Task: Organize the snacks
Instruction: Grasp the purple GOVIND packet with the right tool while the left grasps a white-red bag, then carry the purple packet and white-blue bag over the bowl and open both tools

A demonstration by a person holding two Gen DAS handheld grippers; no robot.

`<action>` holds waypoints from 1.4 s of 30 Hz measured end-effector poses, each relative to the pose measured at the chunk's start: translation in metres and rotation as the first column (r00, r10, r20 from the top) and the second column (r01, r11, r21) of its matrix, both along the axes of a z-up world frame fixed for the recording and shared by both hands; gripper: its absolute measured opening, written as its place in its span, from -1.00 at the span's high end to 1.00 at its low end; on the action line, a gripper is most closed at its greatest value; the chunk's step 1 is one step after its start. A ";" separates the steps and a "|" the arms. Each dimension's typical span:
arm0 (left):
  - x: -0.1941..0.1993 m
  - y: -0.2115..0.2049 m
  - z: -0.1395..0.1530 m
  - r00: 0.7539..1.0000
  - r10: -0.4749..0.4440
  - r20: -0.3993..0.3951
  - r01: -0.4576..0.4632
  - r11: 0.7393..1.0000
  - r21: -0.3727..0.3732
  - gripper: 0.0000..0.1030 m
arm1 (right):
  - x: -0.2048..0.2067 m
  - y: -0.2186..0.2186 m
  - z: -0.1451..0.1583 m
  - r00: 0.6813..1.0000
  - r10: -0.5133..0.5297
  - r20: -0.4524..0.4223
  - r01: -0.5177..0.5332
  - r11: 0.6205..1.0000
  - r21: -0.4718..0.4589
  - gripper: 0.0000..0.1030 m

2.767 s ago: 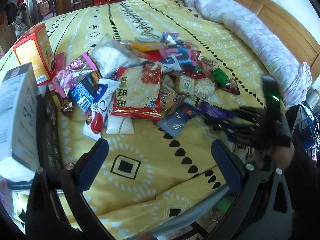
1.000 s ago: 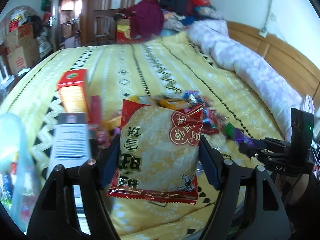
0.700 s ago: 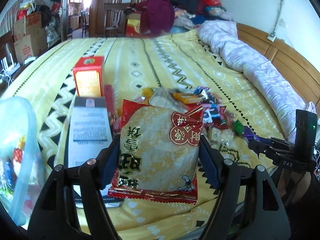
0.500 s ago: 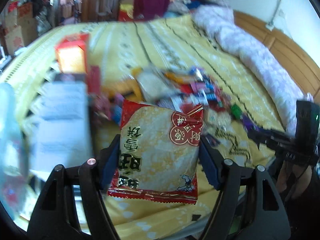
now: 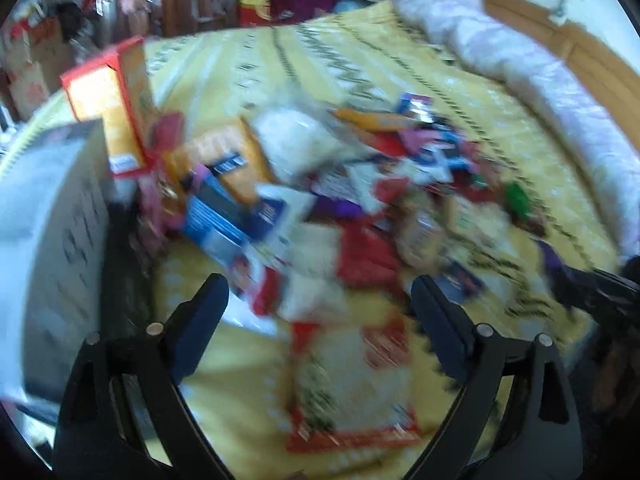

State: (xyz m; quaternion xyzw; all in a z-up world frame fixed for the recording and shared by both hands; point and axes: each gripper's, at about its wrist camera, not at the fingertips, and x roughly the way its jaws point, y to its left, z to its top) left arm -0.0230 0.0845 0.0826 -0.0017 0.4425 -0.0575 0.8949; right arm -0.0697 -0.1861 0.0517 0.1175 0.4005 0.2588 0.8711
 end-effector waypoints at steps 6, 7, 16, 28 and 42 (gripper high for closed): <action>0.033 0.007 -0.034 0.995 0.088 -0.049 -0.079 0.984 0.162 -0.44 | 0.007 0.002 -0.006 1.000 0.010 -0.004 -0.010 1.000 0.020 0.19; 0.036 0.011 -0.039 0.993 0.098 -0.063 -0.089 0.986 0.143 -0.45 | 0.008 0.003 -0.007 1.000 0.014 -0.005 -0.014 1.000 0.019 0.19; 0.036 0.004 -0.032 0.997 0.020 -0.069 -0.018 0.999 0.042 0.42 | 0.011 0.010 -0.012 1.000 0.015 -0.012 -0.015 1.000 0.006 0.19; -0.009 0.008 0.072 0.988 -0.025 0.153 0.029 0.999 -0.026 0.44 | 0.010 0.028 0.024 0.997 0.020 0.073 -0.018 0.999 -0.030 0.19; -0.069 0.139 0.153 0.910 0.244 0.336 -0.267 0.963 0.025 0.44 | 0.022 0.156 0.143 0.936 0.230 0.268 -0.223 0.973 -0.055 0.19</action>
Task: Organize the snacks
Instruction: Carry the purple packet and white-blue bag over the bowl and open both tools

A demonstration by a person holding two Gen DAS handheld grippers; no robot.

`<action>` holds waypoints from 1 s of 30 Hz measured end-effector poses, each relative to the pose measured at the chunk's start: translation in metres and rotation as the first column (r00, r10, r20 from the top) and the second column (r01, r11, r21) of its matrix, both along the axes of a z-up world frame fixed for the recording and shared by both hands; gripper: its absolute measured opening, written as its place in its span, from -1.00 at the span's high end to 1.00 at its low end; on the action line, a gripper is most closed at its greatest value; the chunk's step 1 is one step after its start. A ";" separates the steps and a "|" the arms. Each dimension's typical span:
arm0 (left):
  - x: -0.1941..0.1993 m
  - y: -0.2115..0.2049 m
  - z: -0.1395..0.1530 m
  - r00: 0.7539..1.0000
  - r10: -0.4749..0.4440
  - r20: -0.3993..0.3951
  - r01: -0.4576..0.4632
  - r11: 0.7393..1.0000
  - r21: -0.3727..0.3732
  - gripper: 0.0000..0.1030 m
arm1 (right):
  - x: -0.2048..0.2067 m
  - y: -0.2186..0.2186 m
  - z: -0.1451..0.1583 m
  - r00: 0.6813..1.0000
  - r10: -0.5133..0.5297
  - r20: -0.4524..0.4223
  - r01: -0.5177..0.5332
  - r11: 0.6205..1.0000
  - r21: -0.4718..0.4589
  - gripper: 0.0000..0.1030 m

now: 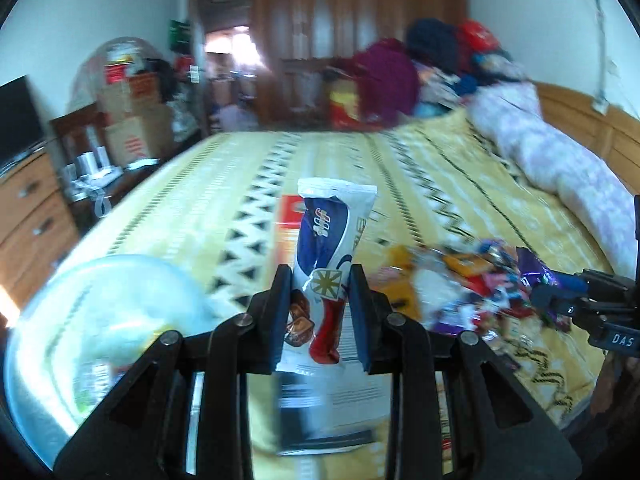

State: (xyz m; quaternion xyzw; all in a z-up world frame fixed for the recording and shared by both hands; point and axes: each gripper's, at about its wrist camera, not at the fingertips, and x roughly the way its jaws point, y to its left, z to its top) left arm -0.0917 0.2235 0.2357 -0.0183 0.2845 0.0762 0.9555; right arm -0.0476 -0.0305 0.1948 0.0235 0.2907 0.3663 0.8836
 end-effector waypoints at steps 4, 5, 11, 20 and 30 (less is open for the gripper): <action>-0.023 0.044 0.004 0.994 0.104 0.016 -0.104 0.995 -0.002 0.44 | -0.007 0.066 0.023 0.993 0.118 0.030 -0.118 0.993 -0.006 0.19; -0.028 0.056 0.004 0.991 0.130 0.014 -0.130 0.991 -0.006 0.44 | -0.008 0.082 0.028 0.989 0.148 0.030 -0.147 0.989 -0.003 0.19; -0.046 0.104 -0.011 0.971 0.238 -0.023 -0.239 0.971 -0.030 0.44 | -0.018 0.180 0.043 0.955 0.297 0.015 -0.296 0.955 -0.007 0.20; -0.058 0.141 -0.032 0.945 0.318 -0.081 -0.322 0.946 -0.042 0.44 | -0.037 0.279 0.031 0.909 0.416 -0.036 -0.417 0.907 -0.052 0.20; -0.069 0.159 -0.043 0.939 0.328 -0.102 -0.336 0.939 -0.069 0.44 | -0.038 0.316 0.016 0.893 0.445 -0.063 -0.449 0.889 -0.088 0.20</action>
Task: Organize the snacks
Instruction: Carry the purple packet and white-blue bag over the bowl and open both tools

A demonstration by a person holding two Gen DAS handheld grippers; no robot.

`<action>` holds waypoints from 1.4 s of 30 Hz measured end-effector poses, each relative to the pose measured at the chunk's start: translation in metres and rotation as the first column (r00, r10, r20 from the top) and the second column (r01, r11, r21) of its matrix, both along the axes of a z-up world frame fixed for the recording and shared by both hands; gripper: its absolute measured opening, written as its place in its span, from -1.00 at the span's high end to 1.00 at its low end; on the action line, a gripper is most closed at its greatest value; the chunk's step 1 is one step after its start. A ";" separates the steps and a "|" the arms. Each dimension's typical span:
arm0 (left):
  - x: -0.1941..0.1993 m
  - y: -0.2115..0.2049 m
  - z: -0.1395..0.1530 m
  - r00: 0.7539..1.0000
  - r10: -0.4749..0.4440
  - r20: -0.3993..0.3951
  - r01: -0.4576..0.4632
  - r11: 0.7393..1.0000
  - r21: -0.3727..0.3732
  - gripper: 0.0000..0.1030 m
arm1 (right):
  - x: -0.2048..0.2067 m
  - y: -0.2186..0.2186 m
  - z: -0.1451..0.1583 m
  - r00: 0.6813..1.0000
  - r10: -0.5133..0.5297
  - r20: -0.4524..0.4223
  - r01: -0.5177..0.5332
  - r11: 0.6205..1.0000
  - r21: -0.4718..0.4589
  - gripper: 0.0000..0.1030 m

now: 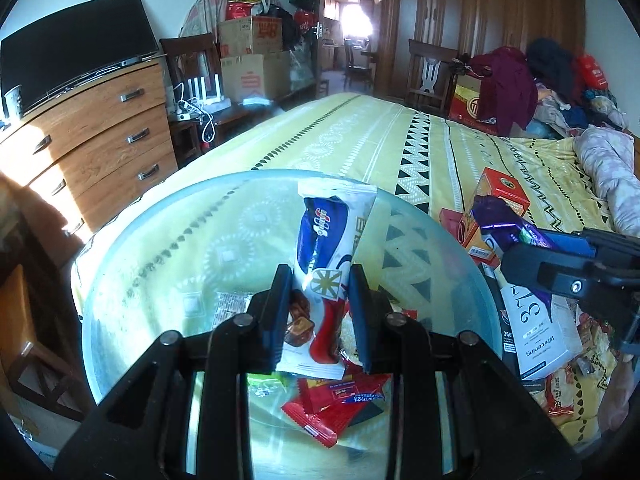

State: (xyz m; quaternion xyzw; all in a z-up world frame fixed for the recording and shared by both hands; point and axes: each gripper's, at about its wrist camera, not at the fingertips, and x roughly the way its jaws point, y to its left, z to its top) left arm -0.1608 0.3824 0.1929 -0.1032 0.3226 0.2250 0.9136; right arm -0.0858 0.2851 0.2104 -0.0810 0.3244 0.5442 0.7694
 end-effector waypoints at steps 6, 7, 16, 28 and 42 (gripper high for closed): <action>-0.001 0.006 -0.002 1.000 -0.001 0.002 0.001 1.000 -0.010 0.44 | -0.002 0.008 -0.002 1.000 0.004 0.005 -0.004 1.000 -0.015 0.20; -0.001 0.007 -0.002 1.000 0.000 0.002 0.000 1.000 -0.012 0.44 | -0.002 0.008 -0.002 1.000 0.003 0.006 -0.003 1.000 -0.017 0.20; -0.002 0.013 -0.005 1.000 0.003 0.002 -0.003 1.000 -0.022 0.44 | -0.003 0.009 -0.003 1.000 0.005 0.006 -0.005 1.000 -0.017 0.19; -0.001 0.016 -0.008 1.000 0.007 -0.008 -0.007 0.999 -0.033 0.42 | -0.001 0.016 -0.007 1.000 0.009 -0.005 -0.009 1.000 -0.018 0.18; -0.001 0.014 -0.006 0.999 0.037 -0.016 -0.038 0.999 -0.010 -0.73 | -0.004 0.004 -0.002 1.000 -0.013 -0.025 0.013 1.000 0.009 -0.28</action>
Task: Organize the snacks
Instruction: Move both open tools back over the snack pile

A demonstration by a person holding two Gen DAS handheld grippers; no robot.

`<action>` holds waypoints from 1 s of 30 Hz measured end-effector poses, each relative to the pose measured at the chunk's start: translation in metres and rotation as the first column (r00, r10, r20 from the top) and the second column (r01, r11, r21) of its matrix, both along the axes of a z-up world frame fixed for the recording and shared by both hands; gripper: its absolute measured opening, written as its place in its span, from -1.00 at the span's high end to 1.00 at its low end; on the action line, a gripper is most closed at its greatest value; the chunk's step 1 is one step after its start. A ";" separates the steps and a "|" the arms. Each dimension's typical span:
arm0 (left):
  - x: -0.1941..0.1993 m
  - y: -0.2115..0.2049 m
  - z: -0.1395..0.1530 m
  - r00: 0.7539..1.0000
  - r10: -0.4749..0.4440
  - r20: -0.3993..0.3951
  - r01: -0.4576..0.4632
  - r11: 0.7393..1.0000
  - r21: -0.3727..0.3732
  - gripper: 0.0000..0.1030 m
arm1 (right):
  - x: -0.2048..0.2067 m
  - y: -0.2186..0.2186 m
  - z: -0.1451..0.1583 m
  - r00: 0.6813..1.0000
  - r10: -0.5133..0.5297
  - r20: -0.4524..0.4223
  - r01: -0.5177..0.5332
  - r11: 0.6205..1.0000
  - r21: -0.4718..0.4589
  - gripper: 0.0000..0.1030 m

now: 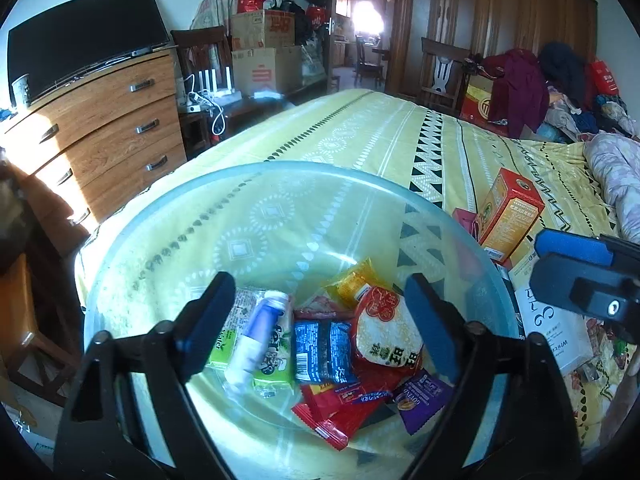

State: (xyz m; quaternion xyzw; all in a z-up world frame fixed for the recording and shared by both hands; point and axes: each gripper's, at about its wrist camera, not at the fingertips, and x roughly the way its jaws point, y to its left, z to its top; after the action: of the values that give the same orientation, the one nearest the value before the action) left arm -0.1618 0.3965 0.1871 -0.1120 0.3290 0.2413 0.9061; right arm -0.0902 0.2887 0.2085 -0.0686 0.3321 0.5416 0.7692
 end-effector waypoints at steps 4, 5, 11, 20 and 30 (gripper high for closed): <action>0.001 -0.001 -0.001 1.000 -0.010 -0.004 0.010 1.000 -0.003 -0.73 | -0.007 -0.013 0.004 1.000 -0.012 0.019 0.012 1.000 0.002 -0.28; 0.000 -0.002 -0.001 1.000 -0.017 0.002 0.017 1.000 -0.006 -0.73 | -0.011 -0.020 0.005 0.999 -0.015 0.037 0.015 1.000 0.005 -0.28; 0.002 -0.030 0.009 0.995 -0.088 0.047 0.089 0.996 -0.010 -0.73 | -0.046 -0.111 -0.015 0.984 -0.116 0.133 0.117 0.993 -0.004 -0.34; 0.037 -0.184 0.043 0.874 -0.472 0.113 0.473 0.881 0.015 -0.74 | -0.051 -0.324 -0.128 0.871 -0.489 -0.049 0.471 0.859 -0.200 -0.34; 0.107 -0.330 -0.035 0.638 -0.765 -0.086 0.762 0.644 -0.070 -0.67 | -0.042 -0.425 -0.156 0.765 -0.628 -0.144 0.609 0.778 -0.155 -0.34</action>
State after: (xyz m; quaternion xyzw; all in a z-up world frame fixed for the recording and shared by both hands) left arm -0.0552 0.0669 0.1518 0.0382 0.3972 -0.1622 0.9025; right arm -0.1319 -0.1359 0.0529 0.0582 0.4332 0.2445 0.8655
